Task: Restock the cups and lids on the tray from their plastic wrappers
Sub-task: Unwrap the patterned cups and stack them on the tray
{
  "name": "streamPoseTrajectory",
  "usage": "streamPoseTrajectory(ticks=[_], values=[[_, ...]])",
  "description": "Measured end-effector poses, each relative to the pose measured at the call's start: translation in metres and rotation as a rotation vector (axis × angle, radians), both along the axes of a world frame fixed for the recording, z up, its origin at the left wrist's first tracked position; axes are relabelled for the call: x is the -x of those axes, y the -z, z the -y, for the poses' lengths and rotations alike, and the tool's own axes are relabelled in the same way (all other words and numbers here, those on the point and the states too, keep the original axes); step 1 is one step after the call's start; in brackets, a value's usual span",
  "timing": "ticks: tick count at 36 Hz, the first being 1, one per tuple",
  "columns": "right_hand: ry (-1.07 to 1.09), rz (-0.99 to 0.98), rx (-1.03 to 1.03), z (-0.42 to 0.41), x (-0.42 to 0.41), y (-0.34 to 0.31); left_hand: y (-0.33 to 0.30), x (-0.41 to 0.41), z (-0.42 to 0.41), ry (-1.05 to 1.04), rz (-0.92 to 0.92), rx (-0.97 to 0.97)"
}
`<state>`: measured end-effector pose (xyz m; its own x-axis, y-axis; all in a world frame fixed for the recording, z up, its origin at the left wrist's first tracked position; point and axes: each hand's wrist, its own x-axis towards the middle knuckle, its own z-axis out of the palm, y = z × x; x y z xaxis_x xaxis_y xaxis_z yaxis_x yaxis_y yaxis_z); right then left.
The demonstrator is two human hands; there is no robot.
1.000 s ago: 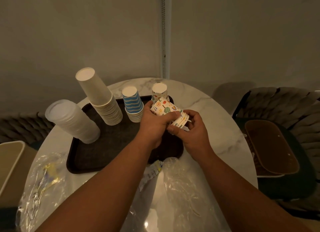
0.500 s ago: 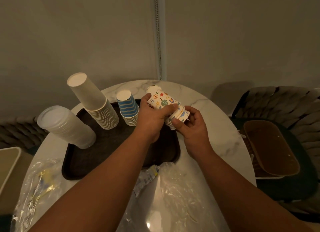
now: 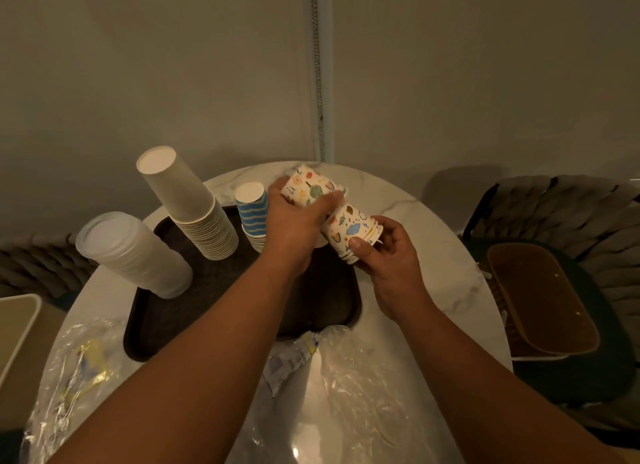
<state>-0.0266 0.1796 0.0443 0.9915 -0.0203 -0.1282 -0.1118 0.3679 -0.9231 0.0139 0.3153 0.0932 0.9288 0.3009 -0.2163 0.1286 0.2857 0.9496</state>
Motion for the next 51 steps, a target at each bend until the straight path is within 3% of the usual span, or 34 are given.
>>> streamPoseTrajectory(ticks=[5, 8, 14, 21, 30, 38, 41, 45, 51], values=[[0.041, -0.066, -0.025, 0.007, 0.005, 0.011, -0.016, -0.025, -0.017, -0.065, 0.137, -0.492], [0.052, -0.084, -0.032, 0.009, 0.006, 0.014, -0.015, -0.037, -0.016, -0.127, 0.186, -0.675], [0.066, -0.089, -0.051, 0.016, 0.007, 0.018, 0.014, -0.05, -0.011, -0.112, 0.101, -0.821], [0.063, -0.095, -0.059, 0.024, 0.007, 0.021, 0.04, -0.052, -0.006, -0.025, -0.001, -0.849], [0.074, -0.099, -0.049, 0.026, 0.006, 0.019, 0.041, -0.041, -0.003, 0.064, -0.088, -0.766], [0.079, -0.047, -0.07, 0.016, 0.001, 0.011, 0.025, 0.015, 0.005, -0.066, -0.014, -0.689], [0.053, -0.001, -0.054, 0.009, 0.002, 0.008, 0.02, 0.032, 0.01, -0.08, -0.032, -0.546], [-0.012, 0.053, 0.028, -0.003, 0.011, 0.003, 0.018, 0.04, 0.018, 0.027, -0.132, -0.09], [-0.024, 0.074, 0.117, -0.012, 0.022, 0.005, 0.018, 0.034, 0.009, -0.049, -0.18, 0.058]])
